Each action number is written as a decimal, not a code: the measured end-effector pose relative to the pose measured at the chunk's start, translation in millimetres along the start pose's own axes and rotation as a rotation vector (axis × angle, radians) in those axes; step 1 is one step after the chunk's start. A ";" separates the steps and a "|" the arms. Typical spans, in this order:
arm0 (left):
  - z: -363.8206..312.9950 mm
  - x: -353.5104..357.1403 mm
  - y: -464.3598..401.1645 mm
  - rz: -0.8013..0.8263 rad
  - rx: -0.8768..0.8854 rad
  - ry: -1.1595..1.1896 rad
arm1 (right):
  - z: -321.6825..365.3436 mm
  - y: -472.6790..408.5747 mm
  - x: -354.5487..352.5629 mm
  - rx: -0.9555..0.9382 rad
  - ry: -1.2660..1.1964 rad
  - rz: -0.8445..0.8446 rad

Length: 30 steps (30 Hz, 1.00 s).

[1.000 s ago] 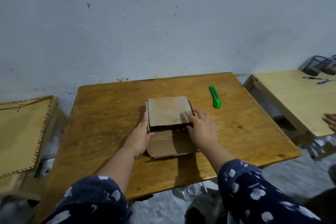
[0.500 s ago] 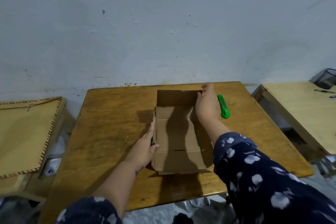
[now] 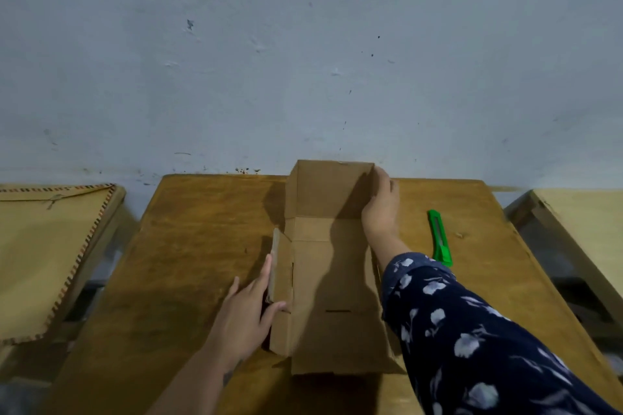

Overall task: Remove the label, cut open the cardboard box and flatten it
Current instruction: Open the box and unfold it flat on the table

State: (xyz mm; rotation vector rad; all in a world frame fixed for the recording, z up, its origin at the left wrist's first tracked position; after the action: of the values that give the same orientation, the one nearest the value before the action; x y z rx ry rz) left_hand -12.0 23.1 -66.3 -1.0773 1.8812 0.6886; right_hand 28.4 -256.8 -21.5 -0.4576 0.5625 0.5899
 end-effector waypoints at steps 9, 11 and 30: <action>23.7 11.4 -10.1 0.005 -0.092 -0.063 | -33.3 -52.8 21.5 0.263 -0.038 0.188; 22.4 12.0 -9.5 0.007 -0.091 -0.068 | -39.2 -54.7 23.2 0.290 -0.023 0.180; 1.6 22.1 -13.2 -0.040 -0.421 -0.182 | -39.3 175.3 5.9 -0.200 0.704 0.497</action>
State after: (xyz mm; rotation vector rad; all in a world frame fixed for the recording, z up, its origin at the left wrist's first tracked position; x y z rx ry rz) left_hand -6.0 8.8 -86.9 -1.2599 1.5921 1.1542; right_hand -91.6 -146.2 -96.8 -0.7286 1.3186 0.9704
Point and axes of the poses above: each hand's wrist, its own y-axis away from the middle knuckle, its own x-axis out of the palm, z = x × y, the point moved 6 cm from there along -y, towards the middle knuckle, and after that the axes turned 7 degrees about -z, right-handed, at the moved point
